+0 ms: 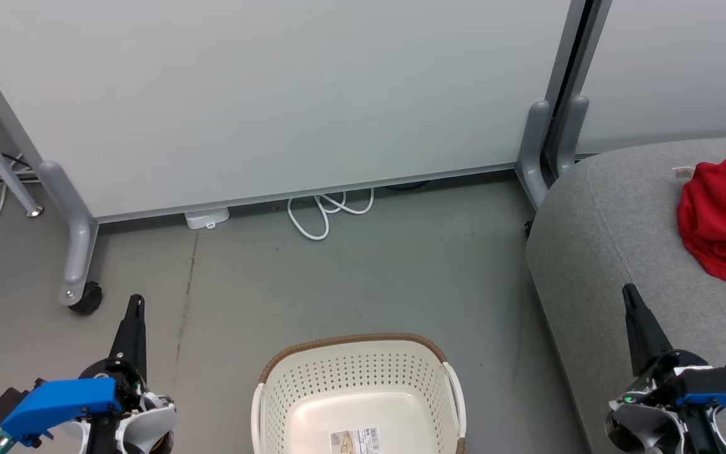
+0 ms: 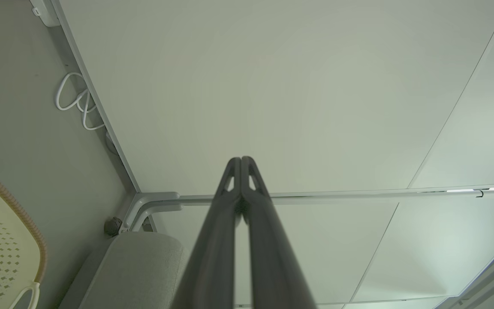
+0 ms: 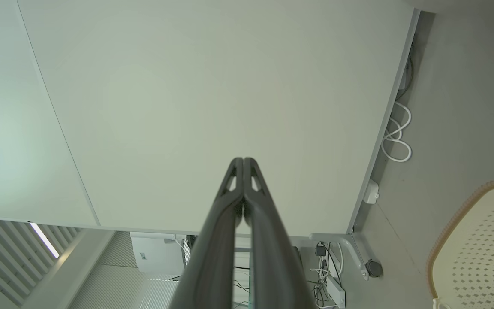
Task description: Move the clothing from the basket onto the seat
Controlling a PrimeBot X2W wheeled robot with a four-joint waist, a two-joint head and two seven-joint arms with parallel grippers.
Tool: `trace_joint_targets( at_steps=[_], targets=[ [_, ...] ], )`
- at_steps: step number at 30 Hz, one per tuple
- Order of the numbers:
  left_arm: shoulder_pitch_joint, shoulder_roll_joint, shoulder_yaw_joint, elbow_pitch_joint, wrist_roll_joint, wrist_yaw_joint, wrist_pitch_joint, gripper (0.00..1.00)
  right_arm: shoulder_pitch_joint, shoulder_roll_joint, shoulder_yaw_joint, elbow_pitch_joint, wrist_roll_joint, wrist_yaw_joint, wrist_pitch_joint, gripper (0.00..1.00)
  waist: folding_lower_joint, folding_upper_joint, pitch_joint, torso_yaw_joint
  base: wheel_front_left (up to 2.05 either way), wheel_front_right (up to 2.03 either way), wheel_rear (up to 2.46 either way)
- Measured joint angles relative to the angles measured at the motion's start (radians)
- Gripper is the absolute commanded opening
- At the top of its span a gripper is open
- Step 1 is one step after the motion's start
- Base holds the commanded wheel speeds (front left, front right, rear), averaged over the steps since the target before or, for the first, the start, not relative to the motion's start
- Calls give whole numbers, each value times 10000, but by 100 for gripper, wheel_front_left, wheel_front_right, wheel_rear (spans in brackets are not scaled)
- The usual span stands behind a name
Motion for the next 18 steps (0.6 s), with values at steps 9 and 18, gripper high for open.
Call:
trace_joint_targets(
  at_steps=[9, 18],
  targets=[
    [-1, -10, 21, 0, 12, 0, 29, 0, 0, 0, 0, 0, 0, 0, 2, 0, 0, 0, 0, 0, 0, 0, 0],
    [-2, -19, 42, 0, 17, 0, 31, 0, 1, 0, 0, 0, 0, 0, 2, 0, 0, 0, 0, 0, 0, 0, 0]
  ],
)
